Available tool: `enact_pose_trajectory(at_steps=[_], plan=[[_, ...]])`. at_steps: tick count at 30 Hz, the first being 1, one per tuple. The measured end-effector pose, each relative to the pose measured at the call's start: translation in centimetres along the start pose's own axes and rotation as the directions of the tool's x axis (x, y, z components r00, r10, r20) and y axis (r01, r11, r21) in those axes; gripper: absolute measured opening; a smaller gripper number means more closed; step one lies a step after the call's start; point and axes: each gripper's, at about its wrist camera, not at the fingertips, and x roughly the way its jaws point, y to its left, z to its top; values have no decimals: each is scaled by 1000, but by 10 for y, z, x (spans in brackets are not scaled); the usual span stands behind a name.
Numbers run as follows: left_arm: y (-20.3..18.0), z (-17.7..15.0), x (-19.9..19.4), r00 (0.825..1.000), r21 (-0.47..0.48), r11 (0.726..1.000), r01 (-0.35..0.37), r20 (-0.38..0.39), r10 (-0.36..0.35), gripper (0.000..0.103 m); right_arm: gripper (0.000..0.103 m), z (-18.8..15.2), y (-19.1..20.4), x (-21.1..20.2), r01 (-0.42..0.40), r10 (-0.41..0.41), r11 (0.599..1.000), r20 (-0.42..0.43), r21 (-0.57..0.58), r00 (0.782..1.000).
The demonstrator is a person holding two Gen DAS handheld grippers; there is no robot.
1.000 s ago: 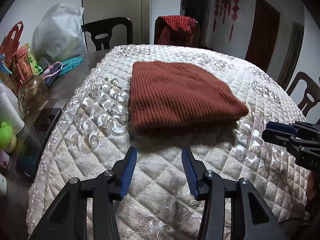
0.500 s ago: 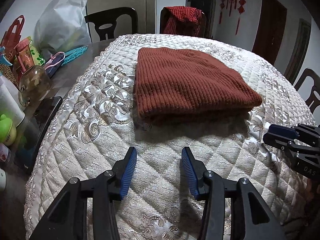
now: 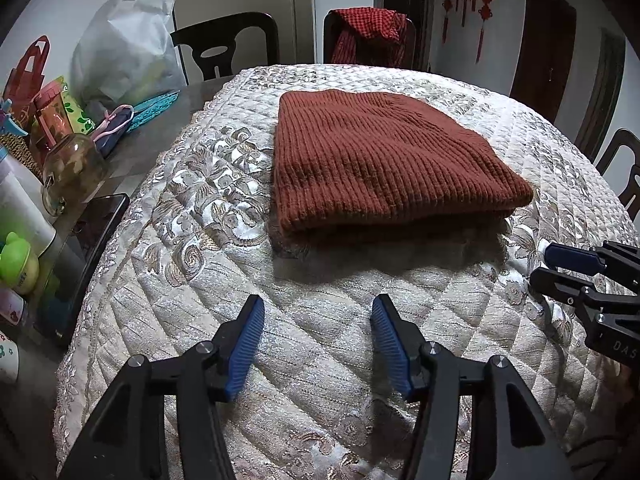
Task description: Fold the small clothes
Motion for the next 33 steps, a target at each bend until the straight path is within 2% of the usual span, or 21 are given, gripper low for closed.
enact_pose_trajectory(at_steps=[33], plan=[[1,0,0,1000,-3,1000,0,0,0,62,41,-1,0,-1,-10,10,1000,2,7,1000]])
